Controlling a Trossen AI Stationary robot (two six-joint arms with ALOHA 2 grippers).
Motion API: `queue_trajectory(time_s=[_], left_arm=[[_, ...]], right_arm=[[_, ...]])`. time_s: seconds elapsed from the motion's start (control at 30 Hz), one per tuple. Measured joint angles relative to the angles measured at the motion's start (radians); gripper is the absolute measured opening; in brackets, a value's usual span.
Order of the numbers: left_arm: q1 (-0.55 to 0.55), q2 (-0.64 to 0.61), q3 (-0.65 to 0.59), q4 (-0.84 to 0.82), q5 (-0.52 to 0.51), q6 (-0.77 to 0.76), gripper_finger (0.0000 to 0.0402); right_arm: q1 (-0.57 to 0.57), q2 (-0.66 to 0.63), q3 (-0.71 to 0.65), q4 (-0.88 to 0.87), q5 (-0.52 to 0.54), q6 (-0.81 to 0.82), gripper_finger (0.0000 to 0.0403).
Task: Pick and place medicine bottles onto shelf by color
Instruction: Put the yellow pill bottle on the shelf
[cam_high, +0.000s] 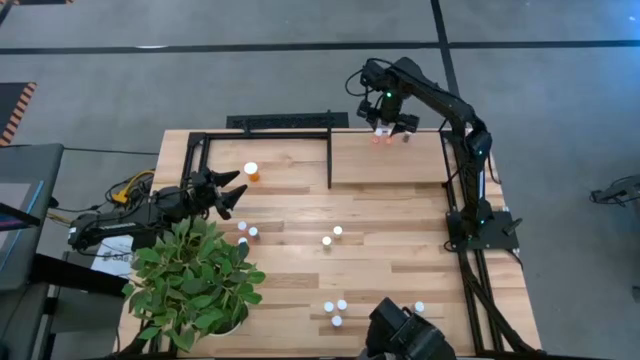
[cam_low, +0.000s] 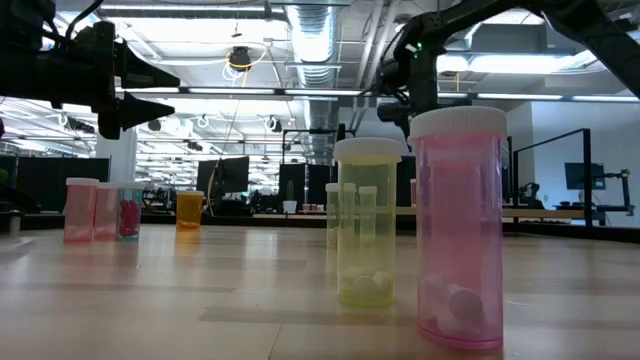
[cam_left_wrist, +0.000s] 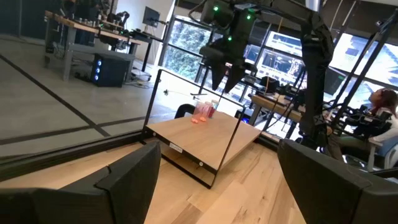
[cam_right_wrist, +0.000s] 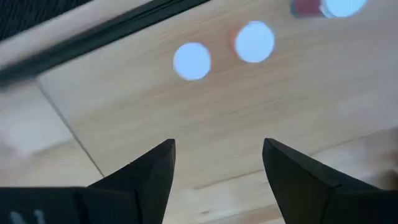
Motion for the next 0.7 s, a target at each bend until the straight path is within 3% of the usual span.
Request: queue_trajectory(time_s=[0.33, 0.7], left_arm=[[0.0, 0.0, 0.0, 0.0, 0.0, 0.0, 0.0312], [0.0, 0.0, 0.0, 0.0, 0.0, 0.0, 0.0312]], right_arm=[[0.154, 0.0, -0.003, 0.0, -0.002, -0.04, 0.0265], [0.336, -0.009, -0.002, 0.0, -0.003, 0.16, 0.0265]])
